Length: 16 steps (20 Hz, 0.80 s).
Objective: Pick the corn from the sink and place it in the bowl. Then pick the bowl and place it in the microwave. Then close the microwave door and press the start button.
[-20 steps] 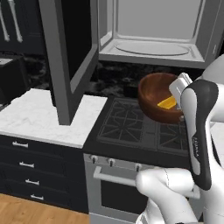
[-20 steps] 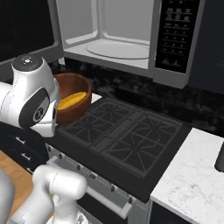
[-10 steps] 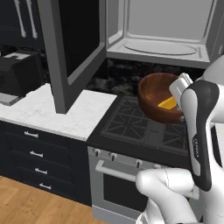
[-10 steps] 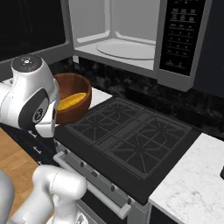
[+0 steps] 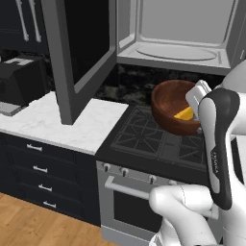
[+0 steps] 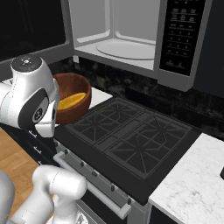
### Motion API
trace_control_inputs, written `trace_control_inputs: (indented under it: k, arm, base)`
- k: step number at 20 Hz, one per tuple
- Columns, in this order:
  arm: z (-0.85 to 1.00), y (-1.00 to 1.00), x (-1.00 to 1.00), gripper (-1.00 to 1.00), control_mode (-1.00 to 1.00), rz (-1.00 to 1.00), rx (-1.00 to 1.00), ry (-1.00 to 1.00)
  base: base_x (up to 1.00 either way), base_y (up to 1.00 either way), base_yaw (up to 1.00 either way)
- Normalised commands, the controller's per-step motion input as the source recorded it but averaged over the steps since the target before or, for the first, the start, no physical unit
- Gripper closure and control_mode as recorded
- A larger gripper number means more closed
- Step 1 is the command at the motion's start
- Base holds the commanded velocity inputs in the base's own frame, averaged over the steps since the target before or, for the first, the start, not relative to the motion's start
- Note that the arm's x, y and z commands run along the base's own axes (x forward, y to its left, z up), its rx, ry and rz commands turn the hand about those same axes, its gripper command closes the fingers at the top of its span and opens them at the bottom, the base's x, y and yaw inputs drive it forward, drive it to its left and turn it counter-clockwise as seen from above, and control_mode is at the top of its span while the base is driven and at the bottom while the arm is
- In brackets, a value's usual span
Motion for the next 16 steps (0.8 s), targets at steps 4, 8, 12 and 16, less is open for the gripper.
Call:
trace_control_inputs:
  k: [4,8,12,16]
  arm:
    - [0.24,0.00,0.00,1.00,-1.00,0.00,0.00,0.00]
    - [0.78,0.00,0.00,1.00,-1.00,-0.01,-0.05,-0.10]
    - [0.64,0.02,0.09,1.00,-1.00,-0.04,-0.14,-0.03]
    - [0.34,-0.14,0.30,1.00,-1.00,-0.10,-0.13,-0.13]
  base:
    - [0.09,0.00,0.01]
    - [0.00,0.00,0.00]
    - [0.00,0.00,0.00]
    - [0.00,0.00,0.00]
